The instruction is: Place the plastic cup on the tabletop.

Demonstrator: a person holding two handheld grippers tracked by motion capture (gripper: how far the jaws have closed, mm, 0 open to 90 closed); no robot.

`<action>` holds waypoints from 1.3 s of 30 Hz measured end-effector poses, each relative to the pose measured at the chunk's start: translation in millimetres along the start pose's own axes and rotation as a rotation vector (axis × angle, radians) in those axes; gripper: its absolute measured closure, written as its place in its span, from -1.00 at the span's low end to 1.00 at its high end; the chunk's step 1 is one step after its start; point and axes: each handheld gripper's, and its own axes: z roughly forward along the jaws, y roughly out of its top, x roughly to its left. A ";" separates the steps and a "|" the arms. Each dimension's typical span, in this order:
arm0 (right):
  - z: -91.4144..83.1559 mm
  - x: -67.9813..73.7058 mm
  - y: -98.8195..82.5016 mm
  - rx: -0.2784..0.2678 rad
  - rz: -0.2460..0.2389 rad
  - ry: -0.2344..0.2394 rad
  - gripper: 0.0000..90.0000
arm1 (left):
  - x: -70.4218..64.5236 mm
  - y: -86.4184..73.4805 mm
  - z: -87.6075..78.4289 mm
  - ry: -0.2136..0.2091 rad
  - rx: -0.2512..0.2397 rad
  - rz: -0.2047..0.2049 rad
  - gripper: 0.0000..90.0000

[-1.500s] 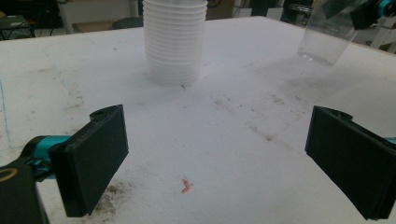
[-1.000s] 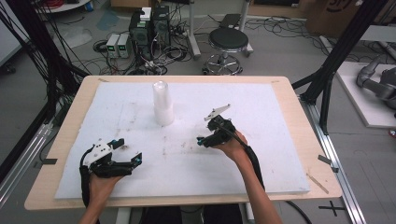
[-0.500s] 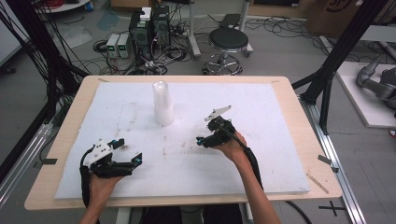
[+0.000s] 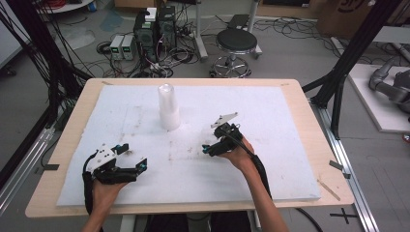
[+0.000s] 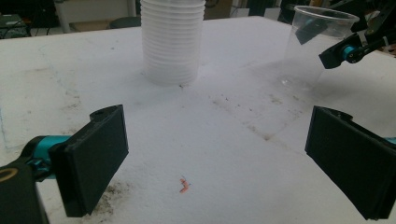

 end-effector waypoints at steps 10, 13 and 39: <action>-26.4 4.9 -32.3 -0.086 0.034 -0.004 -0.67 | 0.3 0.0 0.3 0.004 -0.001 -0.005 -0.87; -39.8 5.5 -50.7 -0.154 0.057 -0.017 -0.67 | 0.0 -0.2 0.0 0.009 -0.003 -0.009 -0.87; -66.0 -10.0 -136.8 -0.455 0.148 -0.155 -0.66 | -4.4 -1.3 -1.9 0.027 -0.022 0.035 -0.87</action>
